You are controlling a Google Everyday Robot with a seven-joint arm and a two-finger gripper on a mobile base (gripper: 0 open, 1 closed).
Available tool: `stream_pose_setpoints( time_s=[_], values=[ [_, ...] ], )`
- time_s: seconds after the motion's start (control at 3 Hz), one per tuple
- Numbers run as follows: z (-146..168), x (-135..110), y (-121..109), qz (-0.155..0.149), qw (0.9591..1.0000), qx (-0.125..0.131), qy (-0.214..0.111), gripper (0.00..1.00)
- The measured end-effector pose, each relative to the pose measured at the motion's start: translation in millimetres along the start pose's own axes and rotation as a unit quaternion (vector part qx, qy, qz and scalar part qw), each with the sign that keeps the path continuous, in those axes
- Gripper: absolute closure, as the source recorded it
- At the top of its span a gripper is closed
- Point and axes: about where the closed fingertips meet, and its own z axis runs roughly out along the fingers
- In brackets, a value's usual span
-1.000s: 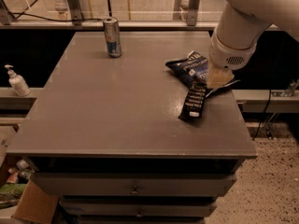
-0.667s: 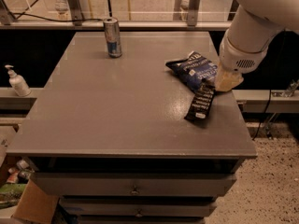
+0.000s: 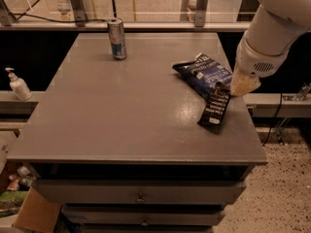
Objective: Move rxbar chocolate near blue chip bag
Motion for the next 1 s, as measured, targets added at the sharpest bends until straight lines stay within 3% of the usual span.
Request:
stream_pose_setpoints(
  time_s=[0.67, 1.0],
  values=[
    [-2, -11, -2, -0.005, 0.9999, 0.005, -0.008, 0.13],
    [-3, -19, -1, -0.009, 0.9998, 0.007, -0.017, 0.00]
  ],
)
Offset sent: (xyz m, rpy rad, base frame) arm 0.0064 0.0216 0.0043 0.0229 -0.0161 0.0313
